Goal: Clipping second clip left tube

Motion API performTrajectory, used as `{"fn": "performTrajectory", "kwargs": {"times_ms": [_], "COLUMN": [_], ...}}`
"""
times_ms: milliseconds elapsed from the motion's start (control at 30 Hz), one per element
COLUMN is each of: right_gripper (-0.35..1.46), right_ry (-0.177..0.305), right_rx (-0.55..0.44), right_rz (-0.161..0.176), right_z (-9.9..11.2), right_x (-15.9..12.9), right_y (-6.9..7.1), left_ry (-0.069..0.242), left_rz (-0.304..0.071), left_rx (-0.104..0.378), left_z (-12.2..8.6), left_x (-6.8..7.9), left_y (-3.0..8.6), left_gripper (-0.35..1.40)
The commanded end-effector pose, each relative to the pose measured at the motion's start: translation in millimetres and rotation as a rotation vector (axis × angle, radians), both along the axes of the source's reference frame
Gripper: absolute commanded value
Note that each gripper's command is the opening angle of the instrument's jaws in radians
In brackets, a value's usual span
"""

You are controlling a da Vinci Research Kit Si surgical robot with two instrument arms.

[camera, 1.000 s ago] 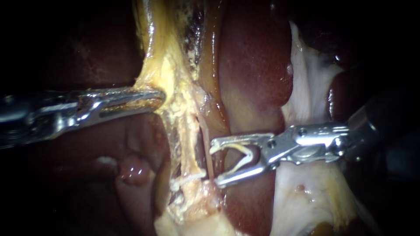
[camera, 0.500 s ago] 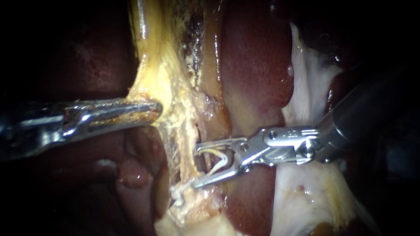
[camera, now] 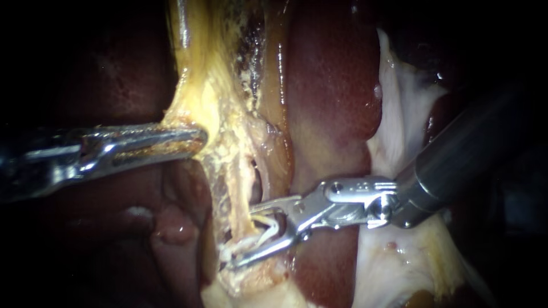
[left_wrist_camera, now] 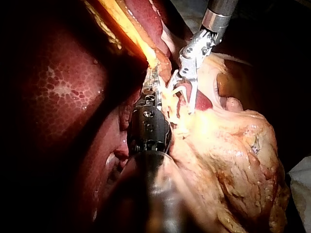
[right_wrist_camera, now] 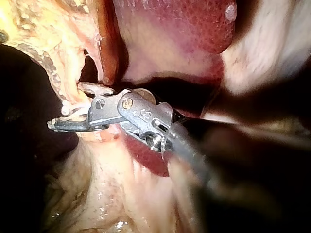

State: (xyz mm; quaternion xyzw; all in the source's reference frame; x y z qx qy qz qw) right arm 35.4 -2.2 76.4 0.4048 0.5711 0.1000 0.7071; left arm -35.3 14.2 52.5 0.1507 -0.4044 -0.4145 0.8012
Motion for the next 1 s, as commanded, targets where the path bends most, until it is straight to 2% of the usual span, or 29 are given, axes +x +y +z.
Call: {"fn": "performTrajectory", "kwargs": {"times_ms": [33, 167, 333, 400, 467, 533, 1000], "right_gripper": [0.46, 0.41, 0.25, 0.03, -0.35, -0.35, -0.35], "right_ry": [0.003, 0.007, 0.004, 0.008, 0.011, -0.004, -0.008], "right_rx": [0.000, 0.011, 0.019, 0.018, 0.029, 0.028, 0.031], "right_rz": [0.000, -0.002, -0.006, -0.013, -0.021, -0.017, -0.014], "right_z": [0.0, -0.1, 0.1, 0.3, 0.6, 0.9, 1.5], "right_x": [0.1, 0.5, 0.7, 0.6, 0.4, 0.4, 0.3], "right_y": [0.0, -0.1, -0.5, -0.6, -0.7, -0.6, -0.6], "left_ry": [-0.001, -0.001, 0.000, 0.000, 0.000, 0.000, 0.000], "left_rz": [0.000, -0.001, -0.001, -0.001, -0.002, -0.002, -0.002], "left_rx": [0.000, 0.000, 0.000, 0.000, 0.000, 0.000, 0.000], "left_z": [0.0, 0.0, 0.0, 0.1, 0.1, 0.1, 0.1], "left_x": [-0.1, -0.2, -0.3, -0.3, -0.3, -0.3, -0.4], "left_y": [0.0, 0.0, 0.0, 0.0, 0.0, 0.0, 0.0], "left_gripper": [-0.35, -0.35, -0.35, -0.35, -0.35, -0.35, -0.35]}}
